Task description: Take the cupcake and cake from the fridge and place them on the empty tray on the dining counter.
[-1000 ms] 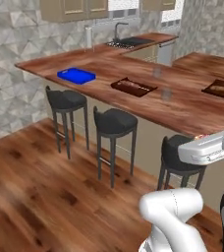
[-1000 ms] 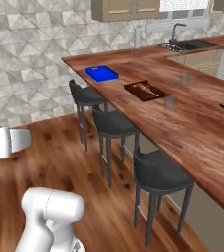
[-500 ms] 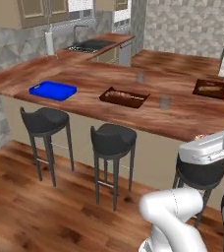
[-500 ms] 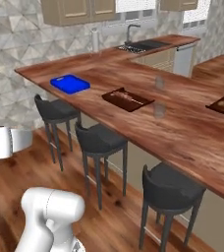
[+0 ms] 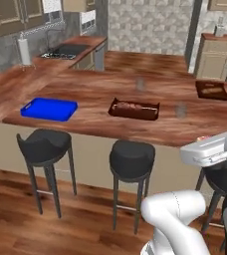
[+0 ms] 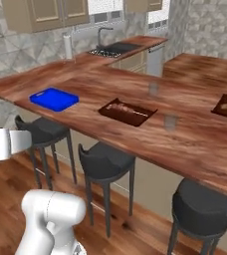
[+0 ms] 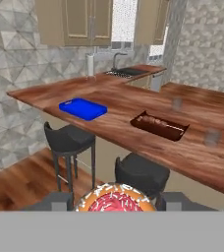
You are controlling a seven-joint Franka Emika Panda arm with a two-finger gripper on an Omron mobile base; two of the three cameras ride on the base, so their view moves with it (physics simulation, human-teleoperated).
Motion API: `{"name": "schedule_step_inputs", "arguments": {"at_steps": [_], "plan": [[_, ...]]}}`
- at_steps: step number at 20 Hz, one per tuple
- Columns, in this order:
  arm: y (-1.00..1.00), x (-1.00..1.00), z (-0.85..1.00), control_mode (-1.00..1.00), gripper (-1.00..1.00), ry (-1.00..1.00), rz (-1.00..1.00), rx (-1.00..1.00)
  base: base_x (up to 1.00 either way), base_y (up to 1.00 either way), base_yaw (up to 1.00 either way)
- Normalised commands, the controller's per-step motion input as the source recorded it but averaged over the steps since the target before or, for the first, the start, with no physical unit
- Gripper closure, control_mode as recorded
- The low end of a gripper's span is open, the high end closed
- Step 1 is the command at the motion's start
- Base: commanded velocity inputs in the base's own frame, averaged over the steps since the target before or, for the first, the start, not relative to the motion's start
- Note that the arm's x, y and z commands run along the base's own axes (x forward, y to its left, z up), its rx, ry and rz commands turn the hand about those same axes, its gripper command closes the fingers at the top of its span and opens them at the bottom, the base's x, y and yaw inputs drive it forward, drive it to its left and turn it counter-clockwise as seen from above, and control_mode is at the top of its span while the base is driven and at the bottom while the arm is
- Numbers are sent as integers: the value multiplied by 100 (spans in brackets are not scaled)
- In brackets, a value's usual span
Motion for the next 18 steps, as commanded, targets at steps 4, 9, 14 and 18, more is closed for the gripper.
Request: {"name": "schedule_step_inputs", "arguments": {"at_steps": [4,9,14,18], "plan": [[0,0,0,100,100,0,0,0,100,100,-34],[0,0,0,100,100,0,0,0,100,100,-35],[0,0,0,100,100,0,0,0,95,100,-33],[0,0,0,100,100,0,0,0,95,100,-32]]}}
